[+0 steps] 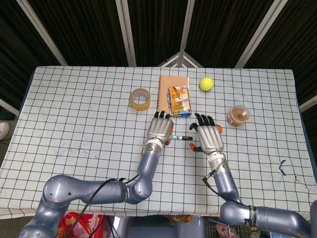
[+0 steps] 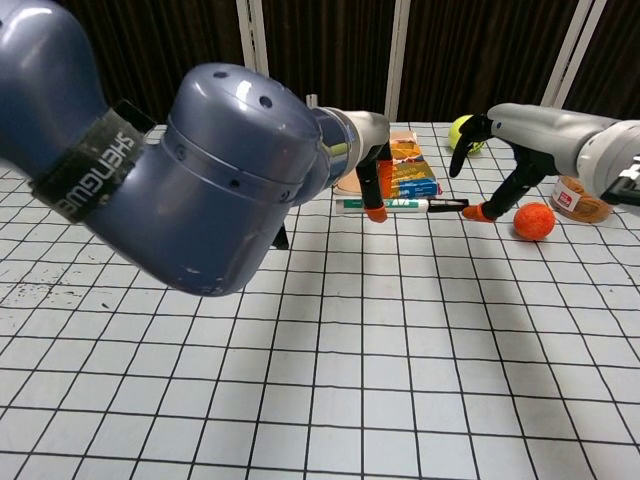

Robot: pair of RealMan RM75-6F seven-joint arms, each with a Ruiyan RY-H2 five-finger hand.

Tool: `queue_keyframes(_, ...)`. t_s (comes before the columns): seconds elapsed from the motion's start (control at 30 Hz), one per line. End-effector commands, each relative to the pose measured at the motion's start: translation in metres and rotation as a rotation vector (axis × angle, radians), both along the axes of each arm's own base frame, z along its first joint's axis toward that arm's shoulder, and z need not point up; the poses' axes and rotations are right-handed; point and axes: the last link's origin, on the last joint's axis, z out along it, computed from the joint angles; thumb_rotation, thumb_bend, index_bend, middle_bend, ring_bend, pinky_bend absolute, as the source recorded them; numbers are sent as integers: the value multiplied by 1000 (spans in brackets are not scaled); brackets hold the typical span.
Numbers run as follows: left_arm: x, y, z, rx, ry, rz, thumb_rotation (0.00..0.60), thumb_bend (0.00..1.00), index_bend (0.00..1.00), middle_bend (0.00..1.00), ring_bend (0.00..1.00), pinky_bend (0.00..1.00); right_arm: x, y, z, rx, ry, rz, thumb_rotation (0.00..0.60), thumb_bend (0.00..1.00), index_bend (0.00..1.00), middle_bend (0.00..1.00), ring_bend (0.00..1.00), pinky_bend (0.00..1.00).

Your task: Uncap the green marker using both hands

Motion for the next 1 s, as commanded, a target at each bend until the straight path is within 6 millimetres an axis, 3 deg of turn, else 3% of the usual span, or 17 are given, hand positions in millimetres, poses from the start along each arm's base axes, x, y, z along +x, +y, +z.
queue_keyframes(0.03,-1,0,0,1,-3,0,600,525,626,135,0,0,1,0,-4,6,10,-3,600,301,397,67,43,44)
queue_keyframes(1.0,-3,-2,-4,-20,-26,-1,600,525,626,136,0,0,11,-5,-17,11,17,-18,600,338,490,66,51,45)
